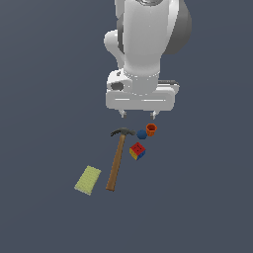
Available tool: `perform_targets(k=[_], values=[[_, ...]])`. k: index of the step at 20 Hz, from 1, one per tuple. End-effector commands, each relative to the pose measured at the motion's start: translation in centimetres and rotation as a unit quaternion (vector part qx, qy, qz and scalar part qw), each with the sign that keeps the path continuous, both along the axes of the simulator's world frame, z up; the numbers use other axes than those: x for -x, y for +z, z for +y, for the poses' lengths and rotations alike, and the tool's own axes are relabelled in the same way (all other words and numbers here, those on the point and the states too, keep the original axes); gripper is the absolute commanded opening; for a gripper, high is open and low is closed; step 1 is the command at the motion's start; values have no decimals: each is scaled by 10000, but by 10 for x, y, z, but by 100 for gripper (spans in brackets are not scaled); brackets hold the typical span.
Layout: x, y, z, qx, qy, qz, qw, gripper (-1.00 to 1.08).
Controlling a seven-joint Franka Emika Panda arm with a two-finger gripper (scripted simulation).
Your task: Pick up a designated object from a clutter of objects.
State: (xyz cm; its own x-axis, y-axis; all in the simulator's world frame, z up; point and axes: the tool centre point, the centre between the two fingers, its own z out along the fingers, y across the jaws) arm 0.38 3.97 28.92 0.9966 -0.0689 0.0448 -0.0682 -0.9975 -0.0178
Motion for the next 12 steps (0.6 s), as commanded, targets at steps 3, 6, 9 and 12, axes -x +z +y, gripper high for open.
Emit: perform_targets(k=[3, 6, 9, 12], values=[[11, -36, 18, 25, -240, 41, 9997, 100], [23, -65, 32, 41, -434, 70, 9990, 100], [37, -94, 46, 53, -627, 99, 9980, 100], [54, -121, 59, 59, -816, 127, 9966, 100]])
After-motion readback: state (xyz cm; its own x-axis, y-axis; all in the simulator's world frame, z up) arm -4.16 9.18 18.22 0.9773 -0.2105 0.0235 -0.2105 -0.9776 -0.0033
